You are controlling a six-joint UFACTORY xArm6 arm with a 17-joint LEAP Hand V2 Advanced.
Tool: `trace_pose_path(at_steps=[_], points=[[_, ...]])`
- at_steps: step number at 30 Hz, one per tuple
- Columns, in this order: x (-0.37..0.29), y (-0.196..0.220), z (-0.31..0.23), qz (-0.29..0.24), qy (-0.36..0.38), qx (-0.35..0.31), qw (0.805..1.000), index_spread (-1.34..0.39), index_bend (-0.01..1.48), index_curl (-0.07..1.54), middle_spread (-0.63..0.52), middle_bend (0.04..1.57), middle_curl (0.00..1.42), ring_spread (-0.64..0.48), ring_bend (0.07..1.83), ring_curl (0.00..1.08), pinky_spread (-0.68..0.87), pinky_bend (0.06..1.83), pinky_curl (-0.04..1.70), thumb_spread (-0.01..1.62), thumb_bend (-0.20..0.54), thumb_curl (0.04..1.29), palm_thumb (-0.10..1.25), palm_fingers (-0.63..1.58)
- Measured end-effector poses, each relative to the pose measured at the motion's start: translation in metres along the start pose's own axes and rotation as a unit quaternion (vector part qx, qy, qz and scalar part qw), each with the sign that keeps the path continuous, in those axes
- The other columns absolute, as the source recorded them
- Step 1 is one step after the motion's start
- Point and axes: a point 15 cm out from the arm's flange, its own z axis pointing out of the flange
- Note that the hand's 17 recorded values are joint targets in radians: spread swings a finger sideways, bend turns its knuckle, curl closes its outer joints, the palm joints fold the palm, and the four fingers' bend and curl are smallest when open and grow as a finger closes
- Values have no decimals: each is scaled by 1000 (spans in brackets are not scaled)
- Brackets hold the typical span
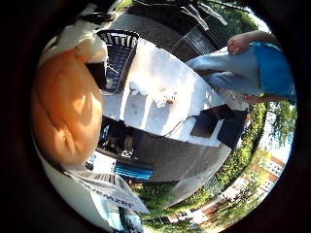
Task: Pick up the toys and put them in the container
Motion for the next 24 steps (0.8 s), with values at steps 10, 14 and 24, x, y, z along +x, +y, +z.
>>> trace_pose_path(at_steps=[10,14,24], points=[[-63,-139,87,-39,-31,7,999,-949,788,938,-191,1369,1062,-126,1548,882,133,1597,933,1143,-34,767,893,654],[-53,-172,144,-11,-9,3,1000,-898,790,996,-147,1277,979,-50,1460,797,174,1502,885,1176,-27,720,856,760],[-28,-178,226,-1,-6,-34,999,-556,456,820,-5,483,579,196,894,509,380,1112,682,1151,-32,609,796,-185]])
